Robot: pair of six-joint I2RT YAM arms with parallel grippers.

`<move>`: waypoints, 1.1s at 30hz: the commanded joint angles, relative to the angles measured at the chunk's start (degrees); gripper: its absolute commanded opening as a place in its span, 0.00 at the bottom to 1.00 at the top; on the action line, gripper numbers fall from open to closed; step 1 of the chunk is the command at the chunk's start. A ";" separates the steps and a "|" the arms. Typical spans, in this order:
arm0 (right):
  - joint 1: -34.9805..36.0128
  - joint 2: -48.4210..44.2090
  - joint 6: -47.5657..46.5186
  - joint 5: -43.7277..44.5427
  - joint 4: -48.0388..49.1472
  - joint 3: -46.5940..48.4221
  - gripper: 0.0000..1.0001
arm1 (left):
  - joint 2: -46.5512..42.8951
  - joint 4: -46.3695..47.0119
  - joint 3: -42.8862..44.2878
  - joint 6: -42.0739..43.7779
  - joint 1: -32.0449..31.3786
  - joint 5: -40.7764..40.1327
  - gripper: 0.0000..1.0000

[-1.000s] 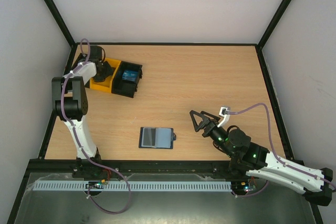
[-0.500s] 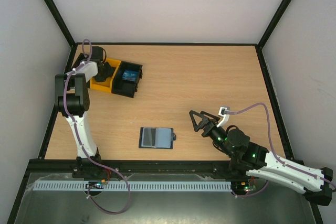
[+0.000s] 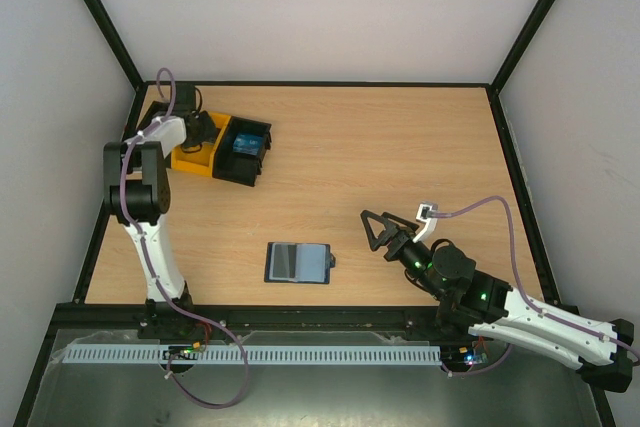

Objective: Take the credit cards out of the card holder

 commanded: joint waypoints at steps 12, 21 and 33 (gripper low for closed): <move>0.34 1.31 1.94 0.40 -3.60 1.05 0.98 | -18.20 -3.29 -7.77 1.62 -1.20 2.01 0.57; 0.34 5.39 4.42 -2.92 -5.42 0.80 0.96 | -33.44 -12.97 -13.53 4.68 -2.88 7.29 1.00; 0.34 16.29 8.40 -9.70 -0.32 1.30 0.58 | -53.77 -11.22 -33.19 1.76 -14.21 18.19 0.96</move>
